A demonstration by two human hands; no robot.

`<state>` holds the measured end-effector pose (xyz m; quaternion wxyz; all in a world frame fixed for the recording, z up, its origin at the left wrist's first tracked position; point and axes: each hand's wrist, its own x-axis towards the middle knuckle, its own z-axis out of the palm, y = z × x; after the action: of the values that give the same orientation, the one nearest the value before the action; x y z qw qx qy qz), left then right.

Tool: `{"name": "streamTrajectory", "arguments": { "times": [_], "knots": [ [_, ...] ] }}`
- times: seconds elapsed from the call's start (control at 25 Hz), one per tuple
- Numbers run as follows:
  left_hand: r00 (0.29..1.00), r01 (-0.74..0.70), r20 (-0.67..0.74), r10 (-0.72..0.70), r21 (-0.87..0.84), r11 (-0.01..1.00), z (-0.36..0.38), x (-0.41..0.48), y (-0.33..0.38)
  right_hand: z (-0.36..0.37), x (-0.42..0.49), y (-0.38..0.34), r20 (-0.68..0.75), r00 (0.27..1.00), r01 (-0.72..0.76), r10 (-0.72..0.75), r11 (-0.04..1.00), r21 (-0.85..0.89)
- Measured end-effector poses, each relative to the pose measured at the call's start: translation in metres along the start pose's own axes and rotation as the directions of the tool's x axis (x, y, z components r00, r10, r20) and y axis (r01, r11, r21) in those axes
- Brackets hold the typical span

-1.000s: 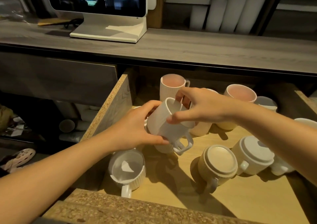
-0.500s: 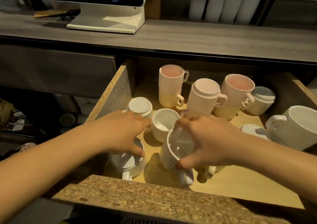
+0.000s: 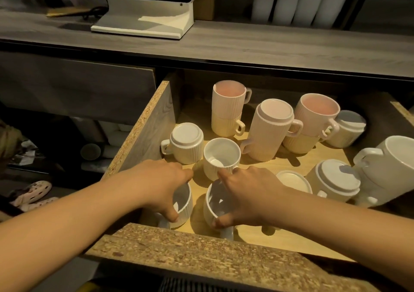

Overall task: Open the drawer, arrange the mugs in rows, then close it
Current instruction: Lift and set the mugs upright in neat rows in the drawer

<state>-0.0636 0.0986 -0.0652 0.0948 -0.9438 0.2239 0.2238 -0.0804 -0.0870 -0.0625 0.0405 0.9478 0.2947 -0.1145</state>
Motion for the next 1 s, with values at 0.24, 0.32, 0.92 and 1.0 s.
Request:
{"name": "streamTrajectory", "arguments": {
  "times": [0.24,0.32,0.92,1.0],
  "knots": [
    [1.0,-0.022,-0.001,0.022,-0.03,0.999,0.002,-0.001,-0.002,0.009,0.005,-0.006,-0.013,1.0,-0.017,0.017,1.0,-0.005],
    [0.999,-0.032,0.006,0.032,-0.007,0.999,0.0,-0.001,-0.001,0.008,0.004,-0.007,-0.01,1.0,-0.008,0.008,0.999,-0.031],
    [0.915,-0.328,-0.234,0.33,0.046,0.943,-0.059,0.043,0.069,-0.028,-0.041,0.098,0.127,0.972,-0.202,0.196,0.978,0.041],
    [0.919,-0.325,-0.211,0.334,0.077,0.943,-0.058,0.055,0.078,-0.017,-0.04,0.098,0.174,0.959,-0.231,0.224,0.973,0.021]
  ]
}}
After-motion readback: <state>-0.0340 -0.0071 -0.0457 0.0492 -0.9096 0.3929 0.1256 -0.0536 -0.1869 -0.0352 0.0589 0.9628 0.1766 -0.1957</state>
